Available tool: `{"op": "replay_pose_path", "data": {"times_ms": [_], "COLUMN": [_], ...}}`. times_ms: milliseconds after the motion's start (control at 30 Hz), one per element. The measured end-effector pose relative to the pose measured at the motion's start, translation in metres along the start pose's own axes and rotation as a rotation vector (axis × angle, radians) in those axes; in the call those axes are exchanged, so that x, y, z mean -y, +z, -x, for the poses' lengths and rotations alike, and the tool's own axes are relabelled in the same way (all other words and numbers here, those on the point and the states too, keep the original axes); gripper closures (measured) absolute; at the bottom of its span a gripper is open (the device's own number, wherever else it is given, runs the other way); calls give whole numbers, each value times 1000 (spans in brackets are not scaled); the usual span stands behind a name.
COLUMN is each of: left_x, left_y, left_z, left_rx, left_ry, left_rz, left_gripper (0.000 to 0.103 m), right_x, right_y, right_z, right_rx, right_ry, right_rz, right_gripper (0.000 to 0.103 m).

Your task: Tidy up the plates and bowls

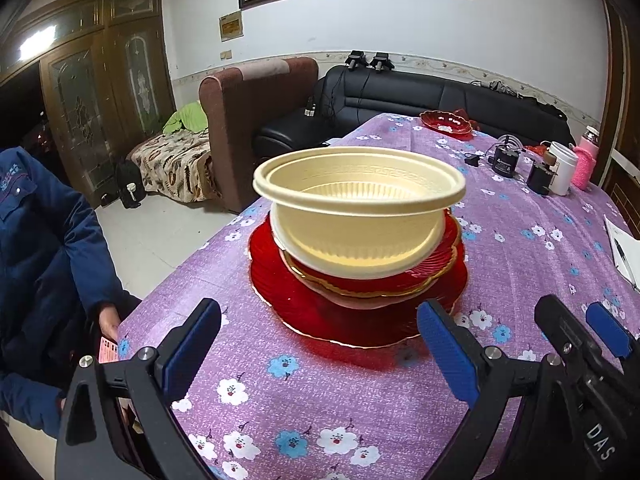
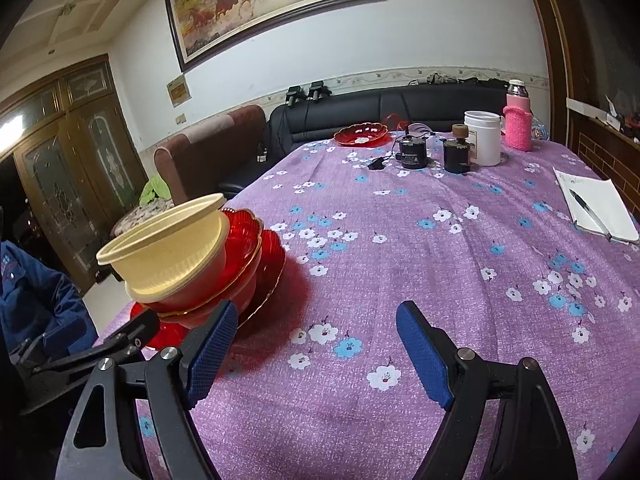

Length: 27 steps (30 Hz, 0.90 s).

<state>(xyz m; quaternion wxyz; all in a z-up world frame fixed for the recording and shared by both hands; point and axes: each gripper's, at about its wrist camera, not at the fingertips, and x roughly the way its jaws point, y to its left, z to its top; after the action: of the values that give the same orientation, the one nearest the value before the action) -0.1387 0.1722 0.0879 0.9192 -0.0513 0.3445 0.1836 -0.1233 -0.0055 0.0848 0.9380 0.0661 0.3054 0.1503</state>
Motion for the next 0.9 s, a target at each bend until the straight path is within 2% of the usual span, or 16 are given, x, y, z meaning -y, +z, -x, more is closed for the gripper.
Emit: {"op": "replay_pose_path", "data": {"times_ms": [533, 900], "left_x": [-27, -44], "left_y": [-4, -6], "left_z": [-7, -16], "left_rx": [-16, -29], "left_ry": [-47, -71], "left_rz": [39, 80], "left_gripper": [4, 4], "right_x": [-14, -35], "right_y": [-4, -10], "right_z": [-9, -19], "right_rx": [-21, -36], "right_ry": [-60, -73], "right_rz": [19, 81], "right_gripper": [16, 16]}}
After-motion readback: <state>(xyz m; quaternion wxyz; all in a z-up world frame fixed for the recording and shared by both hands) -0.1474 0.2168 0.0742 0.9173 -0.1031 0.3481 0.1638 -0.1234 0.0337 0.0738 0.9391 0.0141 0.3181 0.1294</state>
